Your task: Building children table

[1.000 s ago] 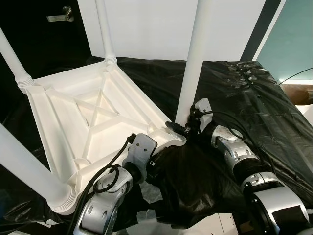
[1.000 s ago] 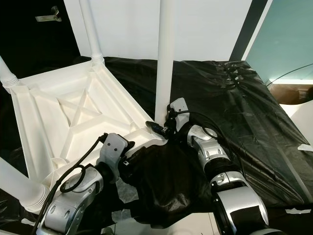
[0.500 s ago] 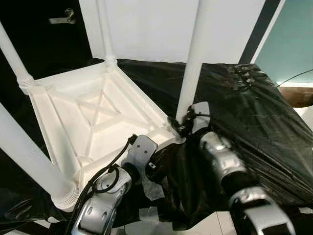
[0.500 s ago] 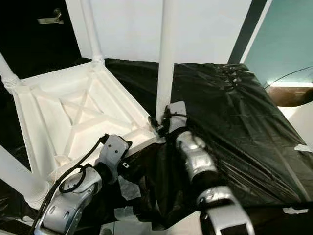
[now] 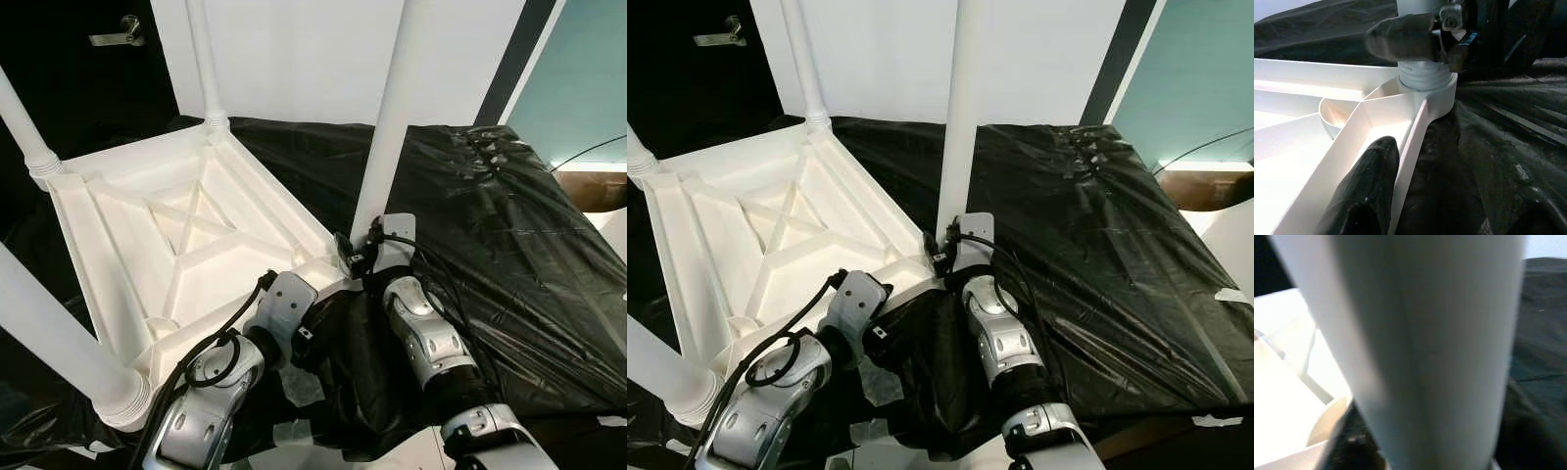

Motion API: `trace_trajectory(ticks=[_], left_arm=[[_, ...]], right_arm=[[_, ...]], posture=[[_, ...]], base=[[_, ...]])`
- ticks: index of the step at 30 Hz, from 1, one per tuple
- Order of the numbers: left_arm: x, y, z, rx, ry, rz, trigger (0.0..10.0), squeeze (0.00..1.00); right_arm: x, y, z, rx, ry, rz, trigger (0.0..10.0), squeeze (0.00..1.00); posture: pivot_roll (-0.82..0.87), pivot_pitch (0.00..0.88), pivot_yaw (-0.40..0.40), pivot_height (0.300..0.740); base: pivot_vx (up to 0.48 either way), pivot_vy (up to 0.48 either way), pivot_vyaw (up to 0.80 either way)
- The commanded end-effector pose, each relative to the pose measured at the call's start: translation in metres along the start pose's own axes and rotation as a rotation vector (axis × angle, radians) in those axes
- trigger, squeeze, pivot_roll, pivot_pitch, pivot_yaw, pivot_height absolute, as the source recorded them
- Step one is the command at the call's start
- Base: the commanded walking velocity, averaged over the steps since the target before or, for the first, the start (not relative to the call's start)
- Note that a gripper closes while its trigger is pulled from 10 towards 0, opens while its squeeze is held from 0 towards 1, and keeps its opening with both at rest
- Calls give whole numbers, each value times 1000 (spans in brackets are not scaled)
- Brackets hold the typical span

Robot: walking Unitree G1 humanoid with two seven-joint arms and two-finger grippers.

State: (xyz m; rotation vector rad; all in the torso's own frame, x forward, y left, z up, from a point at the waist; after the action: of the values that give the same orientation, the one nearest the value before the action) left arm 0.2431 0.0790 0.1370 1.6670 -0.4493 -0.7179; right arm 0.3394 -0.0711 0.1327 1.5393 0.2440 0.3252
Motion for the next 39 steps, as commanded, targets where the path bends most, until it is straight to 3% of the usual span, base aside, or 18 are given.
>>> trace_trajectory(ticks=[1,11,12,13,22,30,31,32,33,39], left_arm=[[2,2,1,16,-7,2,10000,0],[0,5,-3,25,6,5,10000,0],[-1,5,-4,26,8,5,10000,0],[-1,5,-4,26,10,5,10000,0],[0,6,-6,31,16,8,10000,0],[3,9,-7,37,17,16,10000,0],[3,10,-7,39,17,17,10000,0],[3,10,-7,39,17,17,10000,0],[3,10,-7,40,17,18,10000,0],[1,11,-9,41,27,18,10000,0]], right_arm=[[-2,1,3,16,24,6,10000,1000],[-12,4,27,2,170,31,10000,1000],[-13,4,33,-8,205,26,10000,910],[-13,4,38,-30,237,23,10000,0],[-3,5,47,-112,407,-52,10000,0],[11,5,34,-182,605,-114,10000,0],[12,5,33,-179,619,-121,1137,0],[12,5,33,-179,619,-121,1137,0],[12,4,33,-176,628,-125,0,0],[11,0,35,-174,659,-152,0,0]], posture=[[119,18,-73,740],[122,20,-74,740],[122,20,-73,740],[122,20,-73,740],[124,17,-76,740],[139,2,-73,740],[144,3,-74,740],[144,3,-74,740],[144,3,-74,740],[151,4,-79,740]], base=[[0,0,0],[0,0,0],[0,0,0],[0,0,0],[0,0,0],[0,0,0],[0,0,0],[0,0,0],[0,0,0],[0,0,0]])
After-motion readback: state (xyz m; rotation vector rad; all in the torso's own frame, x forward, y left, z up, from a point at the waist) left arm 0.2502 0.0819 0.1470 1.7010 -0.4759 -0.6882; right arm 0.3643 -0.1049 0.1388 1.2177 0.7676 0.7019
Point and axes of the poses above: a point about 5 cm out from each wrist's last joint towards the gripper, its own x axis pointing out of the wrist towards the gripper, its own y axis along the axis of the wrist's last joint, z = x × y, the point moved 1 cm from there along x, pointing out of the wrist towards the gripper, and after that the axes turned 4 degrees about -x, right-handed, at the moved point
